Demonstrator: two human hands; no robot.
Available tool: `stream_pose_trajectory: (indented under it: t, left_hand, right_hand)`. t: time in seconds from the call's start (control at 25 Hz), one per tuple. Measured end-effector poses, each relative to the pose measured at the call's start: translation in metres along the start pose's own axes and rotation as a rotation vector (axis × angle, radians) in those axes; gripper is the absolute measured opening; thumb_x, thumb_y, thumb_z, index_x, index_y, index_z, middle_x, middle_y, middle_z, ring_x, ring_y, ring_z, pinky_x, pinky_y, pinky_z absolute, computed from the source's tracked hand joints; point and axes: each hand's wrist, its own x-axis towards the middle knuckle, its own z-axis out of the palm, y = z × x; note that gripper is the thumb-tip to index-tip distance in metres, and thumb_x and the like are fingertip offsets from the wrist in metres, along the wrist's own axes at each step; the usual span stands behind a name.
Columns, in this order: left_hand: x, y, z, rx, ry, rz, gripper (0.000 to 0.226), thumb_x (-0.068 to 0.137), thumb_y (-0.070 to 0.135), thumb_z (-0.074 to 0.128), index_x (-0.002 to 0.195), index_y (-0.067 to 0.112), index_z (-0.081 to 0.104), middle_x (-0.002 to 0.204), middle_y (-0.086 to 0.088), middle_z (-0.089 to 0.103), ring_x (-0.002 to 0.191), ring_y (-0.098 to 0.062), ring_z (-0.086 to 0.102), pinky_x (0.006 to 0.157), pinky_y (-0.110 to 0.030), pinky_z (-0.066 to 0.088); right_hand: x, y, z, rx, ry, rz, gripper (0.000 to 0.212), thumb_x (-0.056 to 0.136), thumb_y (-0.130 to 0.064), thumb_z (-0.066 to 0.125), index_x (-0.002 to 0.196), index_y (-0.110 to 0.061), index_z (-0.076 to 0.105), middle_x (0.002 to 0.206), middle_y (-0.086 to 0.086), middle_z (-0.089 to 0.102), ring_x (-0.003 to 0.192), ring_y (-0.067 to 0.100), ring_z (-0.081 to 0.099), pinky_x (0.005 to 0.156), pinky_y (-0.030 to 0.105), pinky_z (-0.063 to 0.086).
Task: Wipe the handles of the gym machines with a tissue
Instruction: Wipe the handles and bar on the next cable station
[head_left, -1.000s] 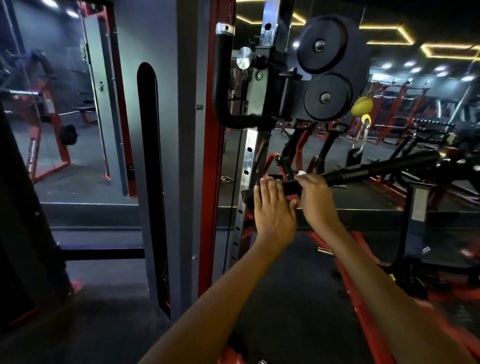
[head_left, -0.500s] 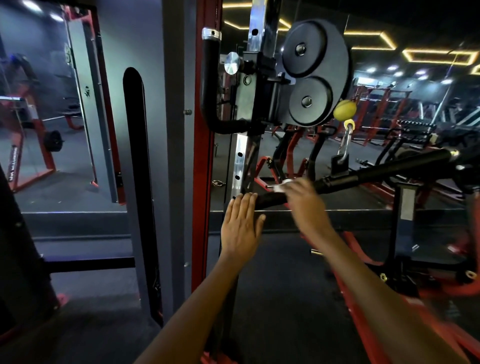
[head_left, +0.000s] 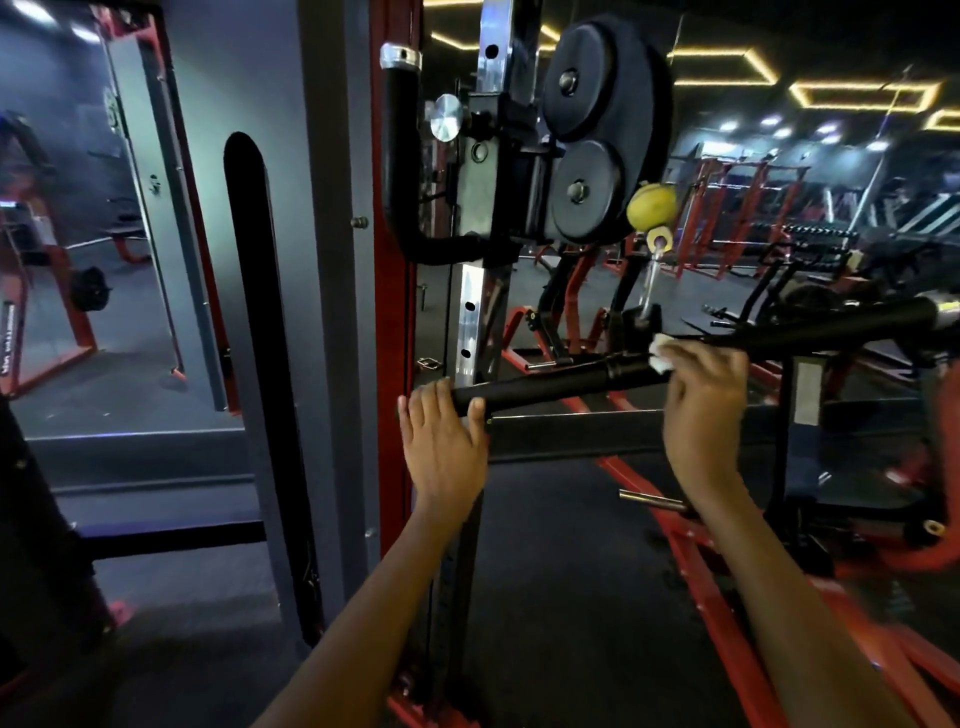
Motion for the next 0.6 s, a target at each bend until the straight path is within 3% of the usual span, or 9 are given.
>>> stream_pose_trajectory:
  t: [0.04, 0.12, 0.24, 0.36, 0.4, 0.44, 0.52, 0.6]
  left_hand:
    - [0.011, 0.02, 0.003, -0.027, -0.019, 0.006, 0.08, 0.097, 0.06, 0.002, 0.141, 0.007, 0.041, 0.144, -0.013, 0.045, 0.142, -0.025, 0.029, 0.12, -0.039, 0.004]
    - [0.028, 0.067, 0.015, -0.045, -0.096, 0.185, 0.066, 0.101, 0.051, 0.014, 0.14, 0.007, 0.044, 0.142, -0.013, 0.049, 0.14, -0.029, 0.033, 0.12, -0.049, 0.011]
    - [0.047, 0.095, 0.031, 0.076, -0.038, 0.367, 0.055, 0.101, 0.044, 0.023, 0.123, 0.01, 0.061, 0.117, -0.011, 0.064, 0.124, -0.034, 0.049, 0.116, -0.053, 0.017]
    - [0.062, 0.083, 0.033, 0.091, 0.044, 0.455, 0.052, 0.102, 0.043, 0.023, 0.109, 0.015, 0.067, 0.106, -0.005, 0.066, 0.119, -0.029, 0.053, 0.115, -0.047, 0.015]
    - [0.064, 0.08, 0.033, 0.085, 0.063, 0.461, 0.054, 0.103, 0.044, 0.021, 0.106, 0.016, 0.067, 0.104, -0.003, 0.066, 0.117, -0.028, 0.054, 0.116, -0.045, 0.015]
    - [0.064, 0.078, 0.032, 0.084, 0.086, 0.454, 0.055, 0.103, 0.044, 0.019, 0.105, 0.017, 0.067, 0.102, -0.002, 0.065, 0.116, -0.027, 0.054, 0.116, -0.045, 0.015]
    - [0.058, 0.072, 0.032, 0.086, 0.136, 0.425, 0.05, 0.103, 0.043, 0.023, 0.103, 0.019, 0.067, 0.1, -0.001, 0.064, 0.112, -0.024, 0.053, 0.115, -0.045, 0.016]
    - [0.051, 0.06, 0.032, 0.062, 0.17, 0.401, 0.049, 0.103, 0.042, 0.024, 0.101, 0.019, 0.068, 0.098, -0.001, 0.063, 0.106, -0.024, 0.054, 0.114, -0.042, 0.014]
  right_hand:
    - [-0.001, -0.001, -0.001, 0.008, 0.015, 0.067, 0.032, 0.084, 0.0, 0.046, 0.11, 0.0, 0.066, 0.11, 0.014, 0.063, 0.102, 0.025, 0.047, 0.091, 0.019, 0.034]
    - [-0.006, -0.018, 0.008, 0.04, -0.042, 0.026, 0.032, 0.082, 0.005, 0.053, 0.111, -0.002, 0.066, 0.111, 0.015, 0.06, 0.103, 0.018, 0.043, 0.093, 0.015, 0.031]
    - [0.008, -0.003, 0.011, 0.082, -0.065, -0.048, 0.03, 0.077, 0.014, 0.058, 0.101, 0.002, 0.07, 0.103, 0.016, 0.063, 0.1, 0.022, 0.048, 0.09, 0.016, 0.032]
    - [0.027, 0.043, 0.01, 0.017, -0.059, 0.333, 0.034, 0.074, 0.018, 0.053, 0.098, 0.002, 0.07, 0.099, 0.021, 0.065, 0.096, 0.037, 0.058, 0.091, 0.03, 0.041]
    - [0.027, 0.045, 0.012, 0.014, -0.075, 0.378, 0.036, 0.073, 0.02, 0.051, 0.097, 0.003, 0.07, 0.097, 0.022, 0.066, 0.095, 0.038, 0.06, 0.09, 0.035, 0.045]
    - [0.025, 0.038, 0.015, 0.035, -0.088, 0.349, 0.038, 0.07, 0.023, 0.05, 0.095, 0.004, 0.071, 0.095, 0.021, 0.067, 0.094, 0.036, 0.06, 0.088, 0.035, 0.046]
    - [0.012, 0.023, 0.013, 0.087, -0.065, 0.193, 0.039, 0.068, 0.025, 0.053, 0.094, 0.003, 0.071, 0.095, 0.017, 0.066, 0.095, 0.026, 0.055, 0.087, 0.024, 0.04]
    - [0.01, 0.022, -0.008, 0.057, -0.002, 0.044, 0.031, 0.073, 0.017, 0.061, 0.096, -0.001, 0.071, 0.095, 0.013, 0.065, 0.095, 0.02, 0.048, 0.085, 0.021, 0.037]
